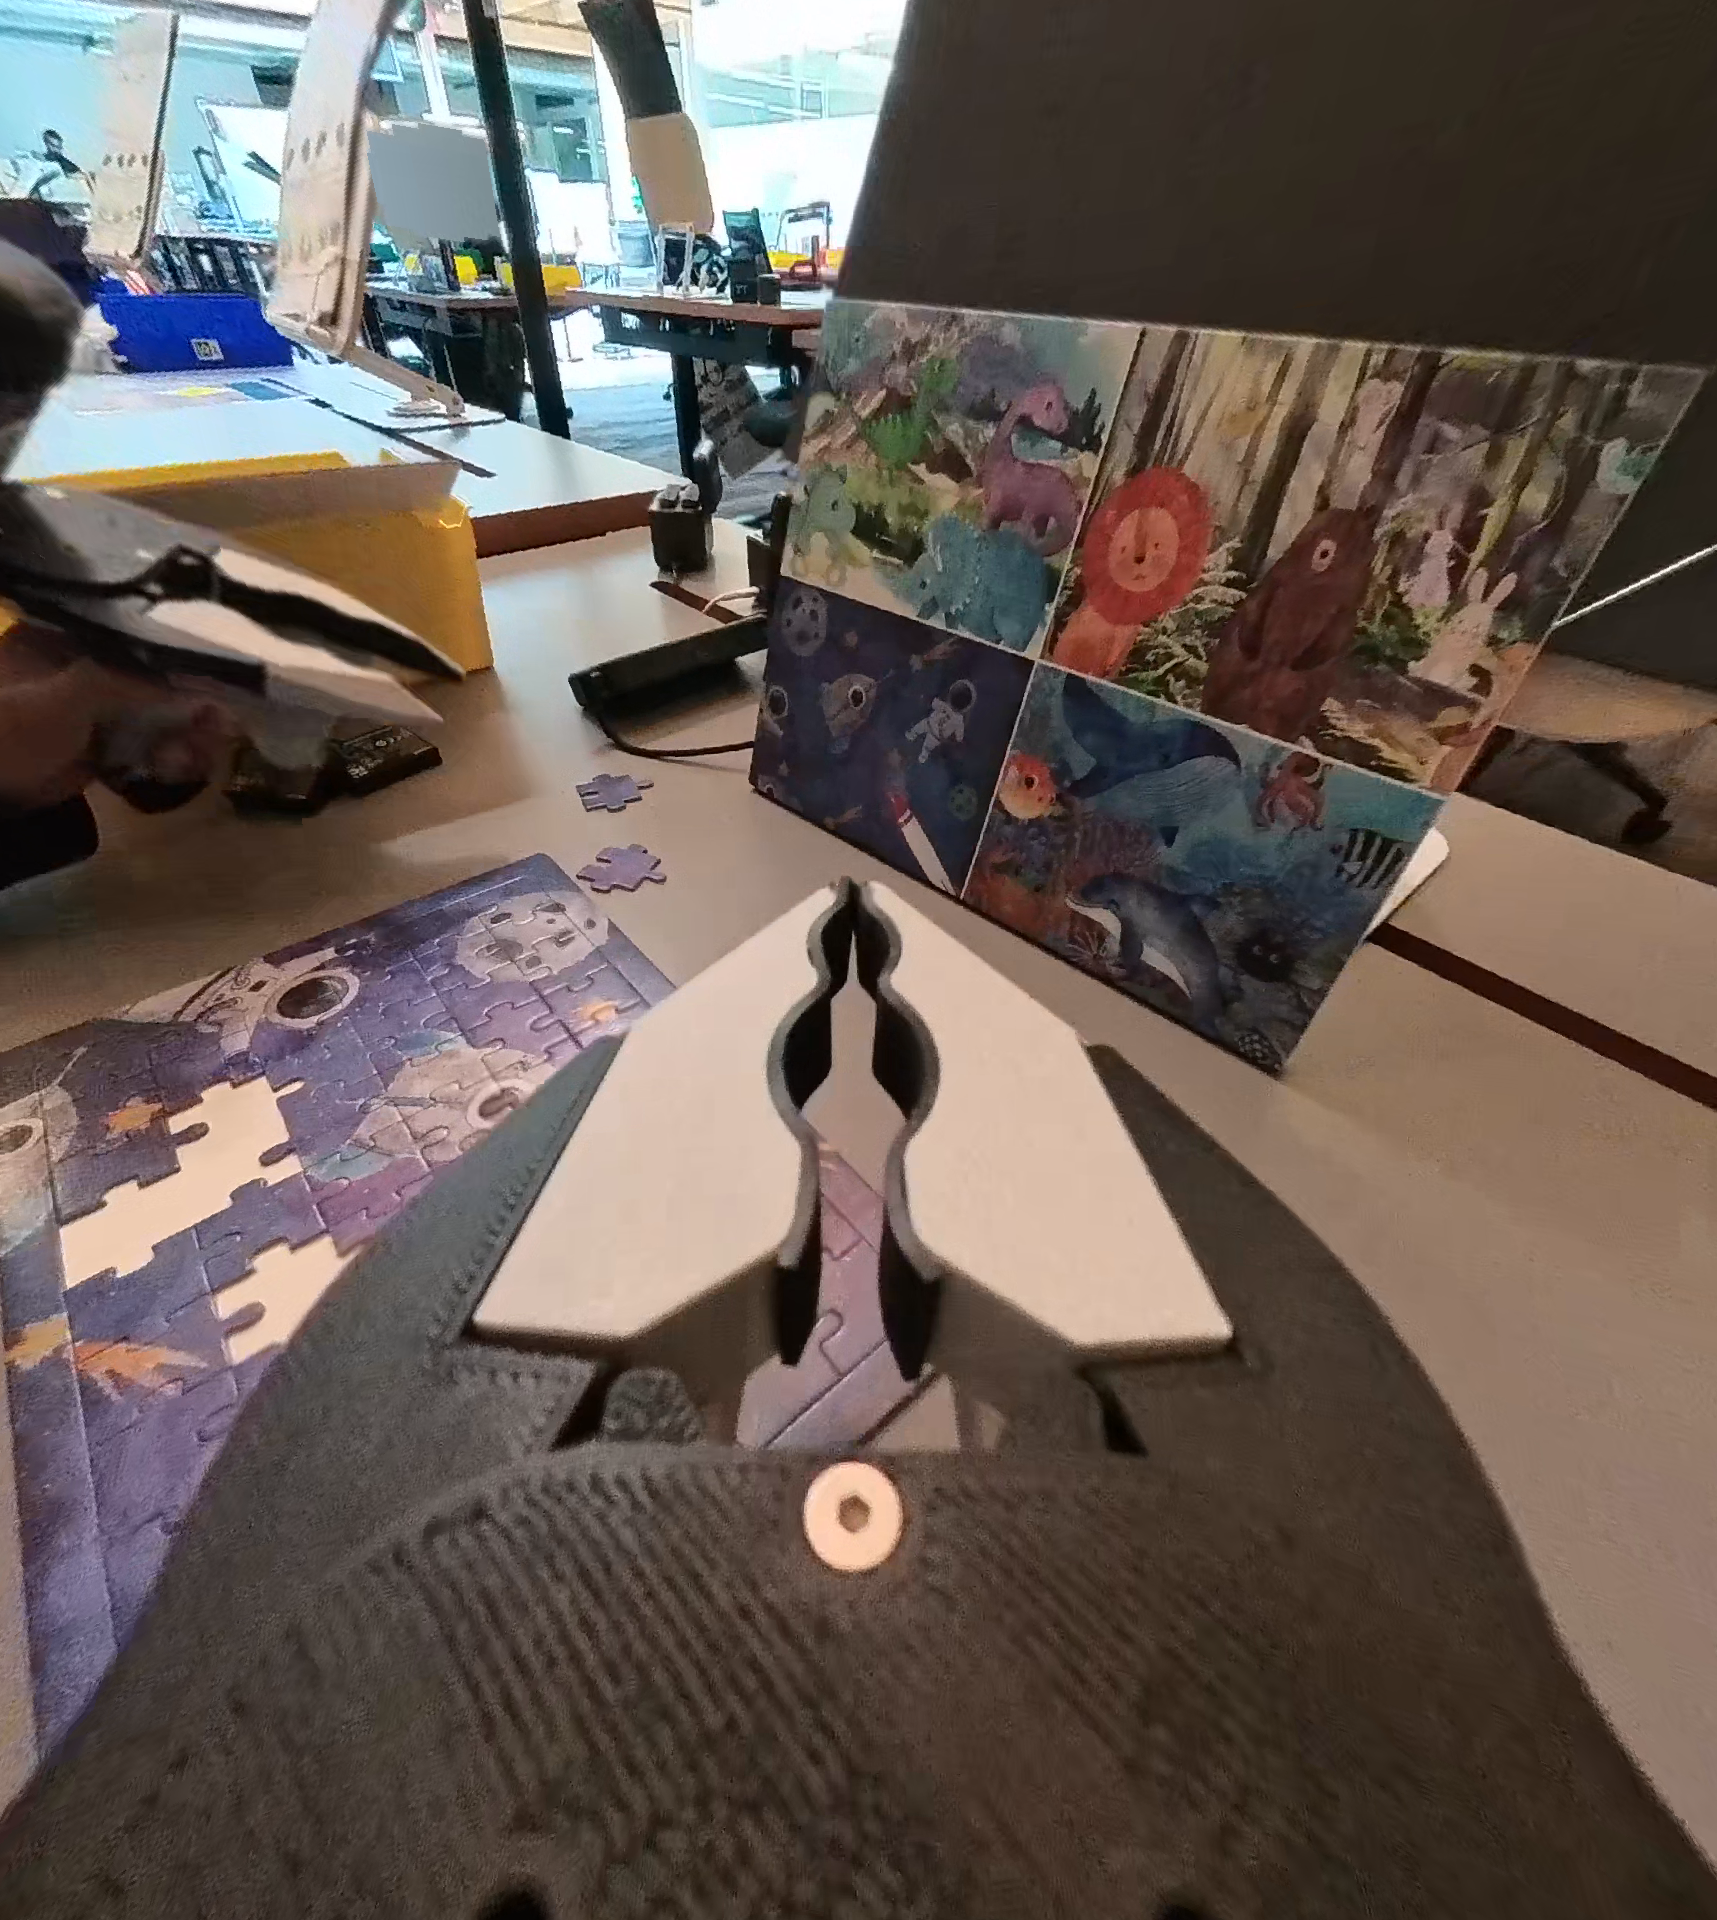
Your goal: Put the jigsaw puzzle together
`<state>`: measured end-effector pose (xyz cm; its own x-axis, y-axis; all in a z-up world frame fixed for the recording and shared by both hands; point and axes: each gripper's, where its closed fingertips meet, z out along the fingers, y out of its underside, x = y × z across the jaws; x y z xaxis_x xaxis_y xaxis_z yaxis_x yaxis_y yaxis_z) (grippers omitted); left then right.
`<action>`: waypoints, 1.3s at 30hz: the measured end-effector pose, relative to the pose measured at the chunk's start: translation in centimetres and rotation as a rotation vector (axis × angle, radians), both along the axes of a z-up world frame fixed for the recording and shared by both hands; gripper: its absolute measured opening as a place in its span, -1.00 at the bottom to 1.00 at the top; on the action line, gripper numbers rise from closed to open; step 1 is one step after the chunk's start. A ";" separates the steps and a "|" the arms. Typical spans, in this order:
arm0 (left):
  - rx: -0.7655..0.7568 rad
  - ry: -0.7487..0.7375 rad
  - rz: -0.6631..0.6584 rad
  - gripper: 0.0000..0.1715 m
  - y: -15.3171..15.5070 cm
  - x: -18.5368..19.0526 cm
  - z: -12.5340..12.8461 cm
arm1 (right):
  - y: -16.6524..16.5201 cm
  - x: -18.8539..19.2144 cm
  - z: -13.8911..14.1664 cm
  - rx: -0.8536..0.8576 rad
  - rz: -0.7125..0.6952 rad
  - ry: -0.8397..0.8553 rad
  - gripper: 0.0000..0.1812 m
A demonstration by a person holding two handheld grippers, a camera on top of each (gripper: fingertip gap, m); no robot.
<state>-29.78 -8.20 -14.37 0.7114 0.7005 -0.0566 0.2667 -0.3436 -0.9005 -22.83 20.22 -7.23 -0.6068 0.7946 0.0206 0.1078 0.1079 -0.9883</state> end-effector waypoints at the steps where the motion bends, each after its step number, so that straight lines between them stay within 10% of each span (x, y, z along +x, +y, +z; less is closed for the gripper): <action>1: -0.020 -0.049 -0.009 -0.56 0.6 0.3 -1.1 | 0.1 0.1 0.4 0.001 -0.004 0.010 -1.00; 12: -0.225 -0.283 0.245 -0.40 1.3 -4.5 -7.3 | 1.7 0.7 2.2 -0.109 -0.018 0.065 -1.00; 16: -0.204 -0.293 0.232 -0.69 1.4 -5.4 -7.3 | 2.1 0.8 2.5 -0.155 -0.012 0.061 -1.00; 27: -0.143 -0.178 0.130 -0.71 1.8 -3.5 -3.5 | 1.3 0.5 1.3 -0.110 -0.009 0.033 -1.00; 32: 0.022 -0.091 -0.083 -0.71 5.8 1.1 0.7 | -0.9 0.4 -0.7 -0.038 0.050 -0.013 -1.00; 36: 0.121 -0.341 -0.384 -0.71 9.9 12.5 0.2 | -2.7 0.0 -3.8 0.071 0.066 -0.062 -1.00; 39: -0.027 -0.273 -0.280 -0.71 8.4 15.9 -2.3 | -3.1 -0.2 -4.7 0.089 0.069 -0.089 -1.00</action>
<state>-13.91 0.15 -16.67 0.8663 0.4779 0.1455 0.3876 -0.4593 -0.7993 -23.02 17.07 -11.92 -0.6625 0.7483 0.0328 0.1836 0.2046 -0.9615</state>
